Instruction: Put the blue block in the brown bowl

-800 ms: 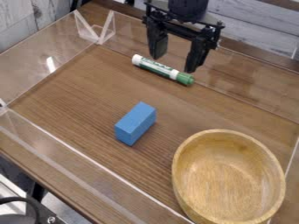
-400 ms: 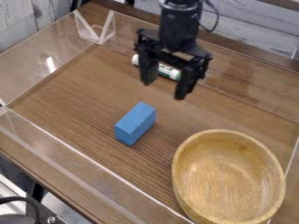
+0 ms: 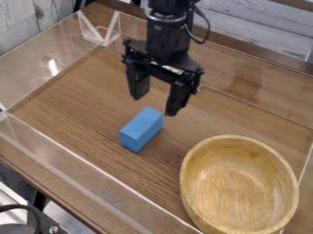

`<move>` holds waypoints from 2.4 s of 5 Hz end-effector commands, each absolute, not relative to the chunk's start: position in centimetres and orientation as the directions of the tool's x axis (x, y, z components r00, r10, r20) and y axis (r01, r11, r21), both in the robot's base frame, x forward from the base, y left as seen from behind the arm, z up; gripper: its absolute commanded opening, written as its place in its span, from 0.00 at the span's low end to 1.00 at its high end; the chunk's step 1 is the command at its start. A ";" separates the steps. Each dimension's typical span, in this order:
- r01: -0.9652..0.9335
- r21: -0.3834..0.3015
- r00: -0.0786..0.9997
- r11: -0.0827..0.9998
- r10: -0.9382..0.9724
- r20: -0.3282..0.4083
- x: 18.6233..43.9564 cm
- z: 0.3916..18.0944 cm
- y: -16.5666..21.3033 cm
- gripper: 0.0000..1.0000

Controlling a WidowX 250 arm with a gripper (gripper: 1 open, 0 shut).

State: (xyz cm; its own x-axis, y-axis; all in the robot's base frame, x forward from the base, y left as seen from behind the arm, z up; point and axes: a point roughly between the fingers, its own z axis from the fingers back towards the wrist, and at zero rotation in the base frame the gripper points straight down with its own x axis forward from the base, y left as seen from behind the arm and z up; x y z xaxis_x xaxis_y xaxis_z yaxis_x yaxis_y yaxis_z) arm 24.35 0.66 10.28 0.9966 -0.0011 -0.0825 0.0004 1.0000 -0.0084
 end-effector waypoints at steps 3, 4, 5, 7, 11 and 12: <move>0.013 -0.014 0.999 1.000 -0.014 -0.033 24.2 10.3 1.3 1.00; 0.020 -0.017 0.999 1.000 -0.021 -0.041 24.0 9.8 1.4 1.00; 0.027 -0.023 0.999 0.999 -0.028 -0.046 23.9 9.4 1.6 1.00; 0.037 -0.034 0.998 0.999 -0.039 -0.059 23.6 8.6 1.9 1.00; 0.060 -0.072 0.997 0.996 -0.063 -0.045 23.4 7.3 3.0 1.00; 0.060 -0.080 0.998 0.995 -0.063 -0.031 23.4 7.0 3.2 1.00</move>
